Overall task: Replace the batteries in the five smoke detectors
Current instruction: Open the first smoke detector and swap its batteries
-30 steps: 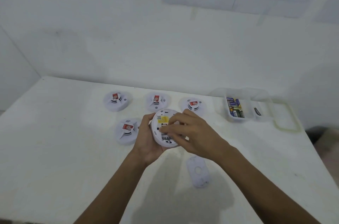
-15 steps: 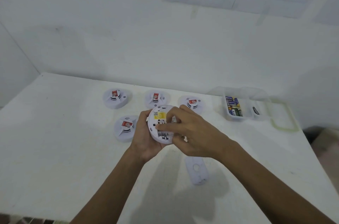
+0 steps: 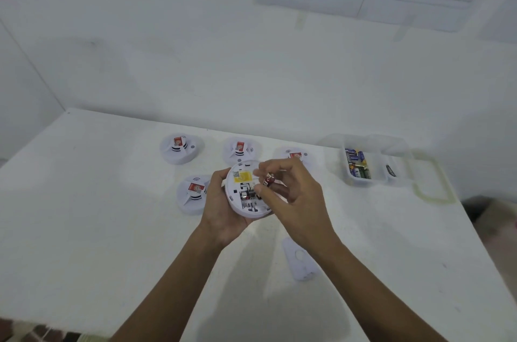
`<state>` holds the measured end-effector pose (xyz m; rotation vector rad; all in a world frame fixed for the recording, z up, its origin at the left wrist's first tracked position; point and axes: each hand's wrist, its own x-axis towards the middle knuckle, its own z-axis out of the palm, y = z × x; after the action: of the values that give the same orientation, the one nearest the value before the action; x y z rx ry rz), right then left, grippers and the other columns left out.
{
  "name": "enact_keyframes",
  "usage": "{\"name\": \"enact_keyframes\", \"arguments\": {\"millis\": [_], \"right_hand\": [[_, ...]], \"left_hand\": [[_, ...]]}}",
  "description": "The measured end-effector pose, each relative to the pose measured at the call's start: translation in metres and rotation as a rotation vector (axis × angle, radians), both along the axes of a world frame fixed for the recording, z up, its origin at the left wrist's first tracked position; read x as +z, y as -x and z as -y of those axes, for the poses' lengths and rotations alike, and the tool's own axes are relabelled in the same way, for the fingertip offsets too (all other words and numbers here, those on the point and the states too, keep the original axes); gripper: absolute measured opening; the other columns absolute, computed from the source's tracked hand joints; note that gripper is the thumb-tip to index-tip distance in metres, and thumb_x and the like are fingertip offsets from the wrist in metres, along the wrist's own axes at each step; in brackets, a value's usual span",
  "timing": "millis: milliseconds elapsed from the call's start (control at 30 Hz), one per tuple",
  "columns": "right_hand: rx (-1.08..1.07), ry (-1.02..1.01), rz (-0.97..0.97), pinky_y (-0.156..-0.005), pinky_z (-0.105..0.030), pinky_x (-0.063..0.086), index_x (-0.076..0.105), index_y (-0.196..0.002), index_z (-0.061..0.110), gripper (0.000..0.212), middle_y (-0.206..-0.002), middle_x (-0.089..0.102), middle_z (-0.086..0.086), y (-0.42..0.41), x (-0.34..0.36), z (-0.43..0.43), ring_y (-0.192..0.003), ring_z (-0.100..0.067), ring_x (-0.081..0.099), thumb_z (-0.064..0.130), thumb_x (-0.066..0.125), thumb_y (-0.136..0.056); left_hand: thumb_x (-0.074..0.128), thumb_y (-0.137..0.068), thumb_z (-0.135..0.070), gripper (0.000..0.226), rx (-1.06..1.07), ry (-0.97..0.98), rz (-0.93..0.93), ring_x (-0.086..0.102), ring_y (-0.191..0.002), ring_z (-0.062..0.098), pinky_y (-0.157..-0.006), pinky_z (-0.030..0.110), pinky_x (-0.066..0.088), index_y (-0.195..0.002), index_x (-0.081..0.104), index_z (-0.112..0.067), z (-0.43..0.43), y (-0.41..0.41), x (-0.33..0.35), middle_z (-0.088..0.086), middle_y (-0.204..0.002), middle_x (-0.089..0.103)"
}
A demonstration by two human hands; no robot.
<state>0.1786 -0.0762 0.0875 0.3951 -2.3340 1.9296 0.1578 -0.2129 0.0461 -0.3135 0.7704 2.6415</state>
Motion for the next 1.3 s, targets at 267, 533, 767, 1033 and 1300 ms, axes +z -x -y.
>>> {"name": "enact_keyframes", "arguments": {"millis": [267,533,767,1033,1300], "right_hand": [[-0.232,-0.125,-0.197,-0.079,-0.017,0.054,0.064,-0.101,0.013,0.022,-0.1,0.065,0.003,-0.008,-0.015,0.007,-0.098,-0.008,0.062,0.021,0.073,-0.082],[-0.337,-0.153,-0.15,-0.077,-0.006,0.044,0.059,-0.099,0.017,0.026,-0.096,0.065,0.004,-0.014,-0.02,0.008,-0.089,-0.007,0.058,0.022,0.076,-0.08],[-0.45,-0.215,-0.262,-0.079,0.002,0.039,0.063,-0.097,0.009,0.028,-0.099,0.067,-0.007,-0.019,-0.028,0.017,-0.092,-0.009,0.059,0.025,0.075,-0.077],[-0.444,-0.256,-0.319,-0.082,0.004,0.036,0.064,-0.091,0.004,0.033,-0.102,0.065,-0.01,-0.018,-0.03,0.024,-0.1,-0.013,0.054,0.032,0.072,-0.077],[-0.475,-0.304,-0.416,-0.082,-0.003,0.044,0.067,-0.092,0.001,0.04,-0.106,0.059,-0.013,-0.016,-0.032,0.028,-0.102,-0.019,0.057,0.039,0.063,-0.082]], "left_hand": [[0.043,-0.075,-0.042,0.045,-0.009,-0.005,-0.052,0.073,-0.082,0.028,-0.072,0.047,0.059,-0.083,0.08,-0.017,0.0,-0.001,0.002,0.013,-0.096,0.074],[0.043,-0.077,-0.043,0.047,0.032,-0.043,-0.065,0.071,-0.092,0.035,-0.081,0.052,0.055,-0.096,0.078,-0.018,0.0,-0.001,-0.001,0.017,-0.11,0.071],[0.032,-0.091,-0.045,0.053,0.07,-0.062,-0.066,0.057,-0.116,0.039,-0.089,0.053,0.053,-0.119,0.067,-0.017,-0.003,0.002,-0.002,0.019,-0.129,0.061],[0.03,-0.091,-0.043,0.054,0.119,-0.019,-0.073,0.068,-0.101,0.034,-0.078,0.048,0.058,-0.098,0.077,-0.018,-0.005,0.003,0.005,0.016,-0.117,0.068],[0.031,-0.091,-0.044,0.051,0.127,0.026,-0.08,0.064,-0.104,0.032,-0.088,0.046,0.053,-0.102,0.074,-0.018,-0.005,0.006,0.011,0.015,-0.118,0.067]]}}
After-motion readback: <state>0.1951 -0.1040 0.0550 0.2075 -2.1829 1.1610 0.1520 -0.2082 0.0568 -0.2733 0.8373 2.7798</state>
